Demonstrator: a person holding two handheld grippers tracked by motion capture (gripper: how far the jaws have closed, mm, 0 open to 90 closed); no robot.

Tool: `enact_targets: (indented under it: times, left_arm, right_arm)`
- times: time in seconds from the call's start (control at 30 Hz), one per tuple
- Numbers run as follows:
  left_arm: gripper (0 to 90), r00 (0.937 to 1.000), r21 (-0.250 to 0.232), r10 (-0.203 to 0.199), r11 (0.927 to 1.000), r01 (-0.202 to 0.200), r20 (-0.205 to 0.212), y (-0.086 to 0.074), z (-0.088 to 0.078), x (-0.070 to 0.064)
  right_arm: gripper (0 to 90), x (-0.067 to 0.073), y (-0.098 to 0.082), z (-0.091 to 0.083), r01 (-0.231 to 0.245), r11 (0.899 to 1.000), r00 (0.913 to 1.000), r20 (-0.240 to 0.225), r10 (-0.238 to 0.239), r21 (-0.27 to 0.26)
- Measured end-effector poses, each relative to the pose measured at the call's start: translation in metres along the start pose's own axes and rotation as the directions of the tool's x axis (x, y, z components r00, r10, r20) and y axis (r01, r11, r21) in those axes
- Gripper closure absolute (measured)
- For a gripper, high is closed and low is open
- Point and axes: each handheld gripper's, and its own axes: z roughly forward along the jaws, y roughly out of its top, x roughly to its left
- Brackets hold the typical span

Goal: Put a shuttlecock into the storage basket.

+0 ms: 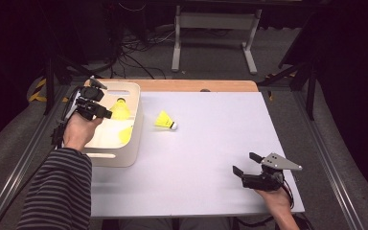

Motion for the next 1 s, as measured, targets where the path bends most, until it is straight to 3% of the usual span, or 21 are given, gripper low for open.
enact_targets:
  times: [1.0]
  left_arm:
    - [89.9,0.9977,0.038,-0.066,0.997,0.067,-0.019,0.004,0.028,0.015]
  right_arm:
    - [14.8,0.0,0.0,0.0,-0.001,1.0,1.0,-0.005,0.001,0.003]
